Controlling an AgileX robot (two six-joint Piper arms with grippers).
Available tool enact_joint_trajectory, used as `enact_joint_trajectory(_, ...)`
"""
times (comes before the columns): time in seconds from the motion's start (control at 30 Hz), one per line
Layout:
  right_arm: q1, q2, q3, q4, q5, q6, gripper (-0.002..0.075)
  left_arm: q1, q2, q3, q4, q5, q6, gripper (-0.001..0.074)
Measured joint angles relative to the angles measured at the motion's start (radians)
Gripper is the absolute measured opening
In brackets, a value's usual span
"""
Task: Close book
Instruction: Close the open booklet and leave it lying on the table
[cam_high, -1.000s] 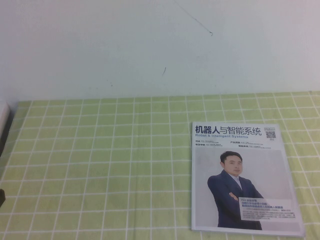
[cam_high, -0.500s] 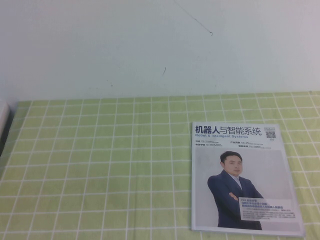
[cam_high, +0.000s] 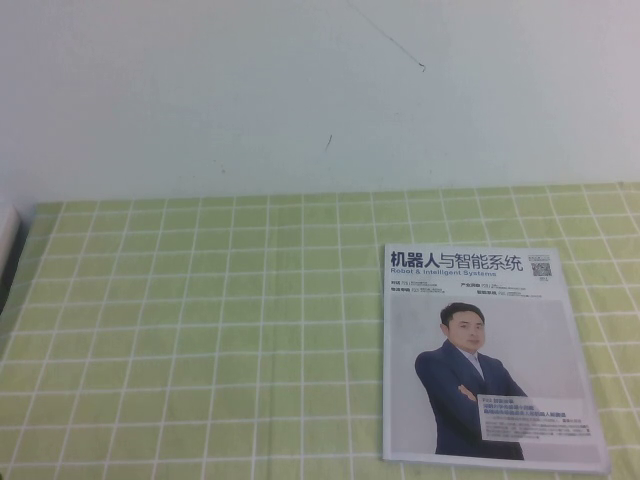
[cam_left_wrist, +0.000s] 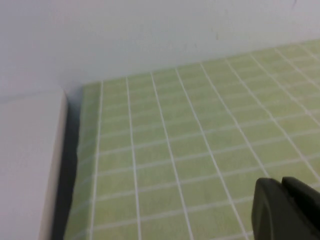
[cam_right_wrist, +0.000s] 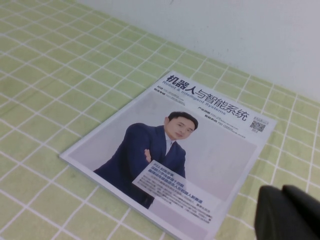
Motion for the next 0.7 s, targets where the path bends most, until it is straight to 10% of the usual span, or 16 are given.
enact_joint_trajectory(0.7, 0.000, -0.002, 0.000, 0.000, 0.000, 0.000, -0.0003, 0.043, -0.004, 0.060, -0.037, 0.007, -0.084, -0.0004)
